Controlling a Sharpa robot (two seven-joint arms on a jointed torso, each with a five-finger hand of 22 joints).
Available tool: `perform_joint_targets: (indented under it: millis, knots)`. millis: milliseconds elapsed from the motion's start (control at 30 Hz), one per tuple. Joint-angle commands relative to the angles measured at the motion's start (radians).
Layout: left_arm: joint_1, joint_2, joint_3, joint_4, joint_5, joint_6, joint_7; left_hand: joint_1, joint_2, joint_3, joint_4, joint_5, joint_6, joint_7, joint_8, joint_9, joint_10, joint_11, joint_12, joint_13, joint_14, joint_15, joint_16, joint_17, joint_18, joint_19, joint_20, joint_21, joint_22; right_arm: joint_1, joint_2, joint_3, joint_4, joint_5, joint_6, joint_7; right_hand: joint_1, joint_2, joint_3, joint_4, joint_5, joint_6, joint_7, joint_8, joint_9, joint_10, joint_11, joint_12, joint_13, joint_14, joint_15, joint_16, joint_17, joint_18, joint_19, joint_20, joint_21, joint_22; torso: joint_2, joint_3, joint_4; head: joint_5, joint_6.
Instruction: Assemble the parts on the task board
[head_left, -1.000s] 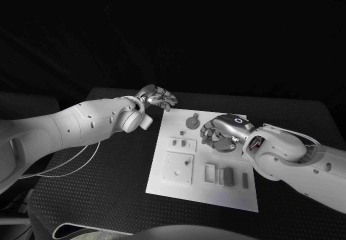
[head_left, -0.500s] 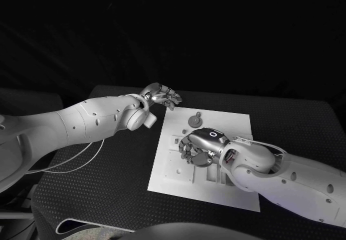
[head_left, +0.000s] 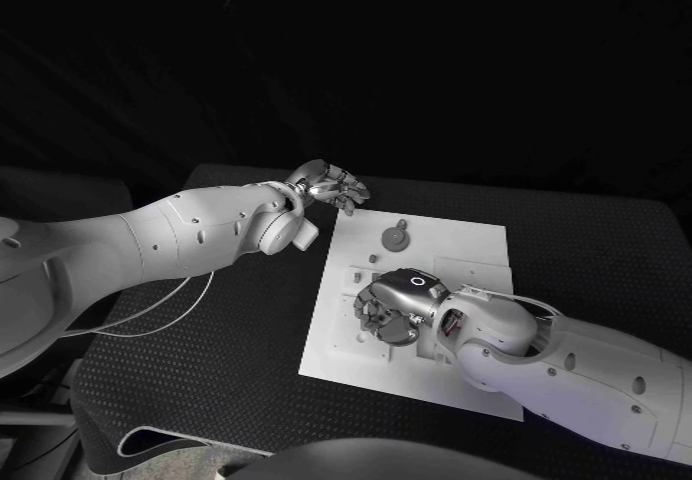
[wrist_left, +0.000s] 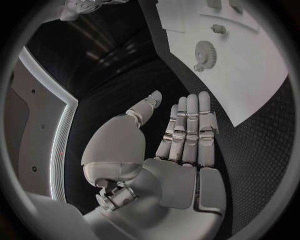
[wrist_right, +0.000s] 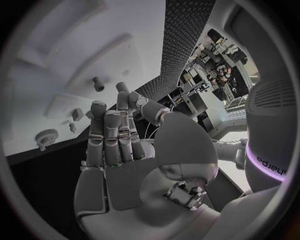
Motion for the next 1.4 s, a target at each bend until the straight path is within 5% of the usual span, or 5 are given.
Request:
perform_joint_targets:
  millis: [33, 467, 1400]
  knots:
    - [0.001, 0.004, 0.001, 0.002, 0.007, 0.013, 0.008, -0.007, -0.002, -0.002, 0.003, 0.005, -0.004, 0.000, 0.004, -0.001, -0.004, -0.002, 0.001, -0.002, 0.005, 0.002, -0.007, 0.001, 0.018, 0.004, 0.001, -0.004, -0.001, -0.001, 0.005, -0.004, -0.003, -0.019, 0.024, 0.012, 0.000, 0.010, 0.006, -0.002, 0.004, 0.025, -0.015, 0.021, 0.023, 0.006, 0.000, -0.001, 0.001, 0.000, -0.008, 0.004, 0.001, 0.015, 0.005, -0.002, 0.006, 0.019, 0.000, 0.0006, 0.0012, 0.001, -0.005]
    - [0.001, 0.005, 0.001, 0.001, 0.007, 0.014, 0.008, -0.007, -0.001, -0.002, 0.003, 0.005, -0.005, 0.000, 0.004, -0.001, -0.004, -0.002, 0.000, -0.002, 0.005, 0.002, -0.008, 0.003, 0.018, 0.004, 0.001, -0.004, -0.001, -0.010, 0.014, -0.016, -0.010, -0.019, 0.044, 0.016, 0.000, 0.011, 0.006, -0.003, 0.004, 0.025, -0.015, 0.021, 0.024, 0.006, 0.000, -0.002, 0.001, 0.000, -0.008, 0.004, 0.002, 0.015, 0.004, -0.002, 0.006, 0.019, 0.000, 0.0008, -0.0014, 0.007, -0.010]
    - [0.001, 0.004, 0.001, 0.002, 0.007, 0.016, 0.007, -0.008, -0.001, -0.003, 0.004, 0.005, -0.006, 0.000, 0.005, -0.002, -0.005, -0.002, 0.000, -0.003, 0.005, 0.003, -0.011, 0.006, 0.018, 0.004, 0.001, -0.006, -0.001, -0.026, 0.039, -0.017, -0.044, -0.019, 0.048, 0.023, -0.002, 0.014, 0.007, -0.004, 0.004, 0.023, -0.015, 0.021, 0.026, 0.005, 0.000, -0.003, 0.003, -0.002, -0.008, 0.003, 0.002, 0.015, 0.002, -0.002, 0.006, 0.019, 0.000, 0.0000, -0.0009, 0.015, -0.021]
